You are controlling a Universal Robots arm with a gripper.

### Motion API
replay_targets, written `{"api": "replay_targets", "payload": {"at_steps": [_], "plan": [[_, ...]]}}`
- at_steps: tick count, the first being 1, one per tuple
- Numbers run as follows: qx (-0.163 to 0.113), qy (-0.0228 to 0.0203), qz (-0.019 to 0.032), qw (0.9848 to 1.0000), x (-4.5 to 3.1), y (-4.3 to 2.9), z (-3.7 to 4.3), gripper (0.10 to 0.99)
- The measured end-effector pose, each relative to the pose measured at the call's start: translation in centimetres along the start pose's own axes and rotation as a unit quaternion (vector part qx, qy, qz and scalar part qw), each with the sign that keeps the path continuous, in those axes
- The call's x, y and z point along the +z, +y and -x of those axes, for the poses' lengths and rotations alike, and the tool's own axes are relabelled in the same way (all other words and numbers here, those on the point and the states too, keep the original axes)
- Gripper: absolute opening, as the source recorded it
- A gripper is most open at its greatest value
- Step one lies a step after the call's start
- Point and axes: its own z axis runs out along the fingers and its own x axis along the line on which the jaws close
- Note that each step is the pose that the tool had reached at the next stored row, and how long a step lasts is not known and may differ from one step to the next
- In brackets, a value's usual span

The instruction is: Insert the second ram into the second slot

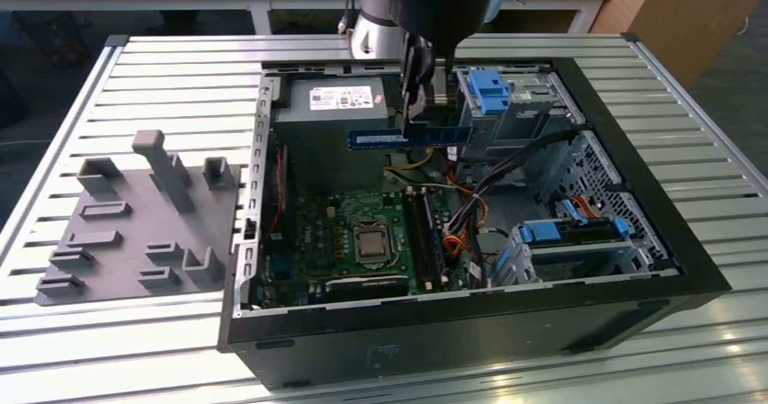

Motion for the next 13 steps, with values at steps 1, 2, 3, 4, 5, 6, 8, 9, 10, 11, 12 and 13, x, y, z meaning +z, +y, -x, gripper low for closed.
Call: {"api": "replay_targets", "payload": {"at_steps": [1,2,3,4,5,6,8,9,10,11,12,13], "plan": [[0.001,0.0,0.0,1.0,0.0,0.0,0.0,0.122],[0.002,-0.0001,0.0,1.0,0.0,0.0,0.0,0.122],[0.004,-0.0001,-0.0001,1.0,0.0,0.0,0.0,0.122],[0.005,-0.0002,-0.0001,1.0,0.0,0.0,0.0,0.122],[0.006,-0.0002,-0.0001,1.0,0.0,0.0,0.0,0.122],[0.007,-0.0002,-0.0001,1.0,0.0,0.0,0.0,0.122],[0.01,-0.0003,-0.0002,1.0,0.0,0.0,0.0,0.122],[0.011,-0.0004,-0.0002,0.9999,0.0,0.0,0.0,0.122],[0.012,-0.0004,-0.0002,0.9999,0.0,0.0,0.0,0.122],[0.014,-0.0004,-0.0002,0.9999,0.0,0.0,0.0,0.122],[0.015,-0.0005,-0.0003,0.9999,0.0,0.0,0.0,0.122],[0.016,-0.0006,-0.0003,0.9999,0.0,0.0,0.0,0.122]]}}
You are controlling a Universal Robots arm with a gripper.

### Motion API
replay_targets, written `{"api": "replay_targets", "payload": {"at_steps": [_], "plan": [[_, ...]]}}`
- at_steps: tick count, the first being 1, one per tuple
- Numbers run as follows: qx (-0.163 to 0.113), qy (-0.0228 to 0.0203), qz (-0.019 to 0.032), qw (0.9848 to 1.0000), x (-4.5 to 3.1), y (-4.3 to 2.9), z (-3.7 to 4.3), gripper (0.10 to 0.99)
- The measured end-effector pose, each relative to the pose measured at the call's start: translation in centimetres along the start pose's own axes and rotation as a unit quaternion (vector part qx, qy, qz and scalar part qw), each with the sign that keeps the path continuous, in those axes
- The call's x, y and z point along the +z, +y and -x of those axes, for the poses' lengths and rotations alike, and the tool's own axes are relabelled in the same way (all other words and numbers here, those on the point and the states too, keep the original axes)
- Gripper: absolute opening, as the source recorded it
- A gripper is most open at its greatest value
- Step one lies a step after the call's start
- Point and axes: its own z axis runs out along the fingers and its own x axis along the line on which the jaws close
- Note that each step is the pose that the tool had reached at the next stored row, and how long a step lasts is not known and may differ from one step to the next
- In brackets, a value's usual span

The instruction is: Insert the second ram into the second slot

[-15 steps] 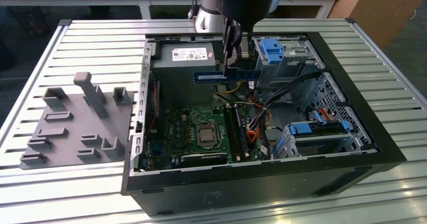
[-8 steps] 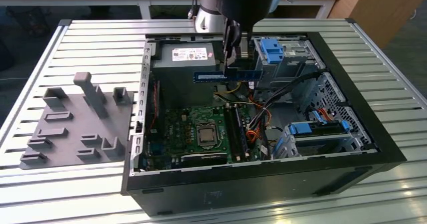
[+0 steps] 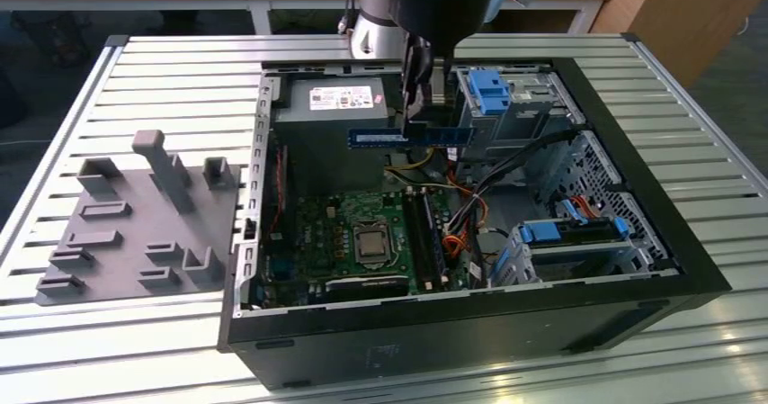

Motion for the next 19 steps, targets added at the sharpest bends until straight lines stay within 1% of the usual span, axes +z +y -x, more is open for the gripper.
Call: {"api": "replay_targets", "payload": {"at_steps": [19], "plan": [[0.025,-0.0009,-0.0004,0.9997,0.0,0.0,0.0,0.122]]}}
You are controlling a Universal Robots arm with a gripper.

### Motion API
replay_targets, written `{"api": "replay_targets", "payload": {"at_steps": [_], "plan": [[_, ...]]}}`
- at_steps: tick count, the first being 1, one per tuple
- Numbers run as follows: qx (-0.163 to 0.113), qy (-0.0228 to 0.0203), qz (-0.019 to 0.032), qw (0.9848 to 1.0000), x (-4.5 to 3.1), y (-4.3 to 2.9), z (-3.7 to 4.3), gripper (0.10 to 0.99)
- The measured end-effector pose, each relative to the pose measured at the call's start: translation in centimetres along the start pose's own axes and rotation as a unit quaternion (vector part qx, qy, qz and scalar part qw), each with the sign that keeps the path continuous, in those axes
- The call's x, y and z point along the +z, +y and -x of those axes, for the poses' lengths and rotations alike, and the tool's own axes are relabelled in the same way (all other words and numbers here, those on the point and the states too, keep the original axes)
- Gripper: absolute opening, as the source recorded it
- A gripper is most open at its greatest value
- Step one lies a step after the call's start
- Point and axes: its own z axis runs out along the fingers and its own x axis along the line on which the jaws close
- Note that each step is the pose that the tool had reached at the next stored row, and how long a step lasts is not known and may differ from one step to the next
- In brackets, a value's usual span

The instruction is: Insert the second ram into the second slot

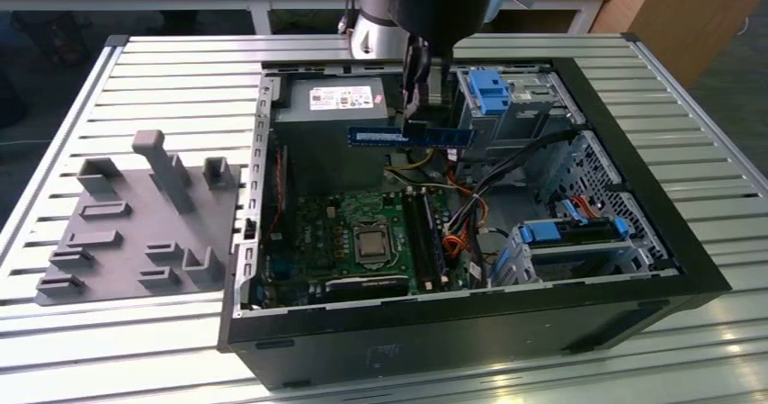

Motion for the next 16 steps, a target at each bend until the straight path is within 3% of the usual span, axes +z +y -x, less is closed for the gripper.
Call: {"api": "replay_targets", "payload": {"at_steps": [16], "plan": [[0.023,-0.0008,-0.0004,0.9997,0.0,0.0,0.0,0.122]]}}
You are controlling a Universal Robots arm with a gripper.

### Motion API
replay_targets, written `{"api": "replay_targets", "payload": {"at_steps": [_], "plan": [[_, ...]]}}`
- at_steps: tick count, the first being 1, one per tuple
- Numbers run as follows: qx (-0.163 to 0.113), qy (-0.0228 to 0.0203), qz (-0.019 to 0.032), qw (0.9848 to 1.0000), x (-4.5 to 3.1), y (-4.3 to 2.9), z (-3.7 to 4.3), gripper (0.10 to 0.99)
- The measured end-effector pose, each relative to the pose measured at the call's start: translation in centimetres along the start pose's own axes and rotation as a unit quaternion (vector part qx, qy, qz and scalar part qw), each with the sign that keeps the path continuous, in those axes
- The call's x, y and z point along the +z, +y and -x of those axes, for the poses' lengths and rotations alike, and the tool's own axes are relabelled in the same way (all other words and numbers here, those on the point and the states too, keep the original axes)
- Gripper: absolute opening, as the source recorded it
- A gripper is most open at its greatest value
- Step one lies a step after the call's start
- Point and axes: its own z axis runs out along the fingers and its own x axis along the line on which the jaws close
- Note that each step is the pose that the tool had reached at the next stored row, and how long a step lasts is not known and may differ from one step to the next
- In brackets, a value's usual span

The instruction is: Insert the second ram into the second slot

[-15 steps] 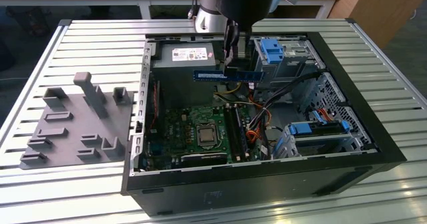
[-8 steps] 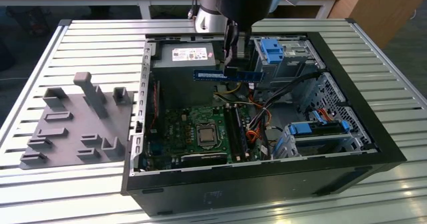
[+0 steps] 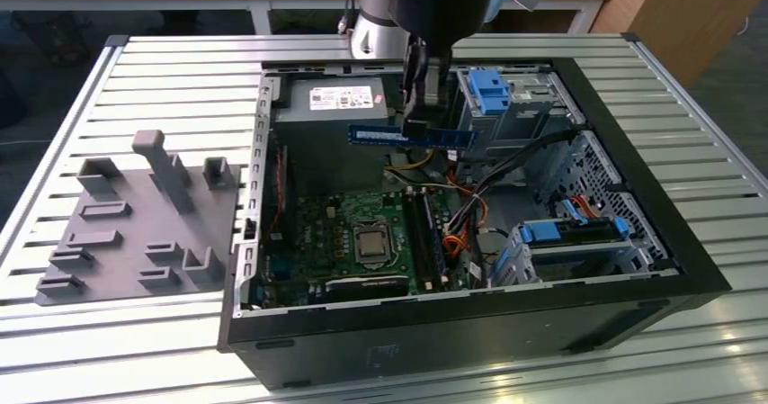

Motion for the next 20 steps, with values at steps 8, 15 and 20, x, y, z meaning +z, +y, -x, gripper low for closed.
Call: {"api": "replay_targets", "payload": {"at_steps": [8,15,20], "plan": [[0.014,-0.0006,-0.0002,0.9999,0.0,0.0,0.0,0.122],[0.027,-0.001,-0.0004,0.9996,0.0,0.0,0.0,0.122],[0.036,-0.0014,-0.0006,0.9994,0.0,0.0,0.0,0.122]]}}
